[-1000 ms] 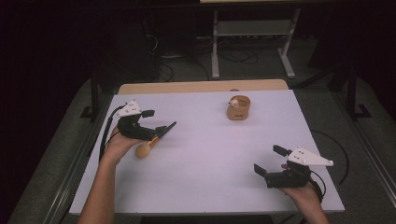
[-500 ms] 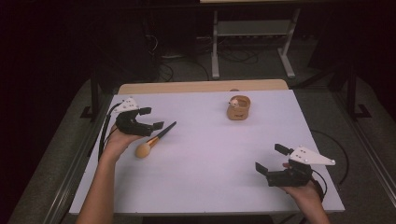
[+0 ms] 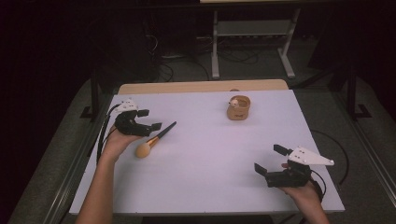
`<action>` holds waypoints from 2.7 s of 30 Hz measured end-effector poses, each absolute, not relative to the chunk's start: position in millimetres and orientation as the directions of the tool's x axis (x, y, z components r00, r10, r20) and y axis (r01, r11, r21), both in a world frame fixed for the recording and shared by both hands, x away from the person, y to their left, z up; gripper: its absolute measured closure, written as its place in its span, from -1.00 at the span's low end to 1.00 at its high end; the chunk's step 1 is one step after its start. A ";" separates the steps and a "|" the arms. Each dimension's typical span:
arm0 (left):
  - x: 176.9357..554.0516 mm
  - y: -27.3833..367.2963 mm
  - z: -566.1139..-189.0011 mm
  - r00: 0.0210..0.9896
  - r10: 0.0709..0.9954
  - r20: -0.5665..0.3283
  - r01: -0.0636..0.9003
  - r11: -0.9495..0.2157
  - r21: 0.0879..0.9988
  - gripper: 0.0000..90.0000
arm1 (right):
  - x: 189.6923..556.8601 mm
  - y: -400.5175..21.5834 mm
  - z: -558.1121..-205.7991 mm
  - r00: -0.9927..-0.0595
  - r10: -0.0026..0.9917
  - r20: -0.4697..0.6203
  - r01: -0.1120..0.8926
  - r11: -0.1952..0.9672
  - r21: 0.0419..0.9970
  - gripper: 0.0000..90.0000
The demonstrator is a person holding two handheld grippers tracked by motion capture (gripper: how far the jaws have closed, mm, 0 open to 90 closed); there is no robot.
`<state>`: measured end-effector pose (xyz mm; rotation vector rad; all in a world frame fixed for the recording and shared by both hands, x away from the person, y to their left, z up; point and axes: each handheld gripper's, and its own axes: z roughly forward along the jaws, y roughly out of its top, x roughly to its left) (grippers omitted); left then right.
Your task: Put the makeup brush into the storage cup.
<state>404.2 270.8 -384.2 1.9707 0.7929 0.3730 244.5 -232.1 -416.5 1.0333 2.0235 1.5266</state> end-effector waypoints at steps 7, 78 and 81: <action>405.5 270.0 -387.8 0.731 0.680 -0.064 0.407 -0.359 0.840 -0.71 | 243.9 -232.7 -416.7 -0.645 0.756 0.115 0.318 0.128 0.939 -1.00; 405.0 265.9 -400.7 0.737 0.675 -0.042 0.551 -0.563 0.616 -0.64 | 242.7 -233.6 -416.8 -0.645 0.757 0.102 0.312 0.140 0.940 -1.00; 406.6 265.5 -403.0 0.740 0.672 -0.040 0.551 -0.572 0.607 -0.63 | 243.1 -233.3 -417.2 -0.647 0.755 0.104 0.317 0.143 0.938 -1.00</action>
